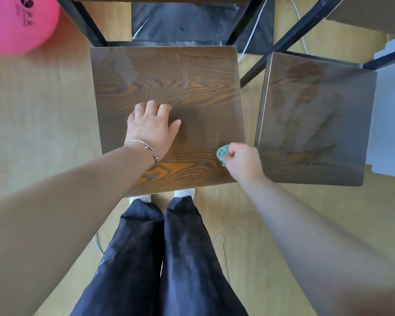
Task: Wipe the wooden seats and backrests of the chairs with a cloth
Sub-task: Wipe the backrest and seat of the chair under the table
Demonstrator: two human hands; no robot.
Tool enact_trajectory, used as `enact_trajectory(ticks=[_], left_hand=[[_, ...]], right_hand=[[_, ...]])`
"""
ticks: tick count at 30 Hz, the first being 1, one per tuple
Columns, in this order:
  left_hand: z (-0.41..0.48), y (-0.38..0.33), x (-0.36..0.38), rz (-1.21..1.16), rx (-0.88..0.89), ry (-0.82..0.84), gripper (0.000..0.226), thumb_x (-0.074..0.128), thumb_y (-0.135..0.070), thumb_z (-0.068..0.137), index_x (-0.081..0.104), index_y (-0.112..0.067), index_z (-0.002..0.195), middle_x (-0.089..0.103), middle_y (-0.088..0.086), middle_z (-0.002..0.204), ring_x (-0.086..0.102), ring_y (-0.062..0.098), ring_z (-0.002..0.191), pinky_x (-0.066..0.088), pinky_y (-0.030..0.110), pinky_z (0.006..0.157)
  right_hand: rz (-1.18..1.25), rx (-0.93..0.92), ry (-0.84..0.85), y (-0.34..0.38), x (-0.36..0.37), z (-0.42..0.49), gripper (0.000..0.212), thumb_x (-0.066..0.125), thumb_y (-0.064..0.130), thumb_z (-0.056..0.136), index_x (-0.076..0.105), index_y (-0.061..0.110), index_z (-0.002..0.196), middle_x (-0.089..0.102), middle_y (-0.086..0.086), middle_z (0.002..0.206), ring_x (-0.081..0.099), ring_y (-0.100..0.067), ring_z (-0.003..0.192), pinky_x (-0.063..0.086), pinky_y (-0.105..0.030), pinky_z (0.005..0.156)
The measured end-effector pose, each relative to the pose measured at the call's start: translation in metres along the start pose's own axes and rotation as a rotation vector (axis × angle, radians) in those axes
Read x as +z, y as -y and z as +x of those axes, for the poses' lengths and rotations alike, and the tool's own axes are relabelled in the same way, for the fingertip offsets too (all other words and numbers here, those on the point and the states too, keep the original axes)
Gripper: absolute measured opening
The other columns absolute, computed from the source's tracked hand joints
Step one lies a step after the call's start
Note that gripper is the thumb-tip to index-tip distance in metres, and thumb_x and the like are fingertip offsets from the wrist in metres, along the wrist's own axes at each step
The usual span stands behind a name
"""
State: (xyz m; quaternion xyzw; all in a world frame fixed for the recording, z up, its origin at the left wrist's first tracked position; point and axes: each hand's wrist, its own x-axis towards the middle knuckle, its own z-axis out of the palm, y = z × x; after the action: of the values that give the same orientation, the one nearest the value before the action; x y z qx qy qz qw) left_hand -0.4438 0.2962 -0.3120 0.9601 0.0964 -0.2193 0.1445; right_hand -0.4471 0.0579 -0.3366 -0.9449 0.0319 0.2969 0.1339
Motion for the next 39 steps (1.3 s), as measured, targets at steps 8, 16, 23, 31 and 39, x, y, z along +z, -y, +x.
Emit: enact_trajectory(ticks=[8, 16, 23, 31, 39], left_hand=[[-0.015, 0.057, -0.002, -0.076, -0.103, -0.125, 0.049, 0.038, -0.051, 0.096, 0.046, -0.019, 0.132, 0.044, 0.015, 0.128, 0.036, 0.038, 0.12, 0.034, 0.05, 0.098], [-0.027, 0.097, -0.003, -0.094, -0.127, -0.107, 0.048, 0.037, -0.051, 0.096, 0.046, -0.022, 0.133, 0.044, 0.011, 0.132, 0.035, 0.035, 0.122, 0.033, 0.047, 0.1], [-0.04, 0.122, -0.006, -0.114, -0.132, -0.1, 0.047, 0.037, -0.05, 0.096, 0.046, -0.022, 0.133, 0.044, 0.007, 0.134, 0.035, 0.034, 0.121, 0.034, 0.046, 0.1], [-0.055, 0.133, -0.015, -0.127, -0.137, -0.102, 0.046, 0.039, -0.049, 0.096, 0.049, -0.02, 0.13, 0.046, 0.007, 0.132, 0.038, 0.034, 0.119, 0.036, 0.046, 0.097], [-0.039, 0.116, -0.02, -0.143, -0.152, -0.098, 0.047, 0.038, -0.051, 0.096, 0.047, -0.022, 0.132, 0.044, 0.005, 0.134, 0.035, 0.032, 0.121, 0.034, 0.043, 0.1]], right_hand=[[0.29, 0.03, -0.289, 0.015, -0.017, 0.011, 0.006, 0.071, 0.019, 0.082, 0.065, 0.017, 0.081, 0.065, 0.003, 0.081, 0.061, -0.019, 0.08, 0.038, -0.024, 0.068], [0.516, 0.055, -0.305, 0.093, 0.002, 0.054, 0.019, 0.065, 0.017, 0.09, 0.062, 0.022, 0.108, 0.066, 0.004, 0.097, 0.064, -0.008, 0.078, 0.04, -0.006, 0.05], [0.261, -0.272, -0.167, 0.166, 0.07, 0.012, 0.028, 0.062, 0.004, 0.081, 0.076, 0.018, 0.101, 0.06, -0.01, 0.094, 0.061, -0.033, 0.082, 0.051, -0.035, 0.077], [0.165, -0.331, 0.191, 0.162, 0.133, -0.085, 0.014, 0.053, 0.021, 0.094, 0.065, 0.018, 0.103, 0.046, 0.012, 0.083, 0.051, -0.014, 0.082, 0.037, -0.019, 0.061], [0.989, 0.014, 0.195, 0.138, 0.043, -0.019, 0.039, 0.058, 0.004, 0.094, 0.06, 0.032, 0.12, 0.067, -0.006, 0.111, 0.069, -0.019, 0.096, 0.059, -0.031, 0.07]])
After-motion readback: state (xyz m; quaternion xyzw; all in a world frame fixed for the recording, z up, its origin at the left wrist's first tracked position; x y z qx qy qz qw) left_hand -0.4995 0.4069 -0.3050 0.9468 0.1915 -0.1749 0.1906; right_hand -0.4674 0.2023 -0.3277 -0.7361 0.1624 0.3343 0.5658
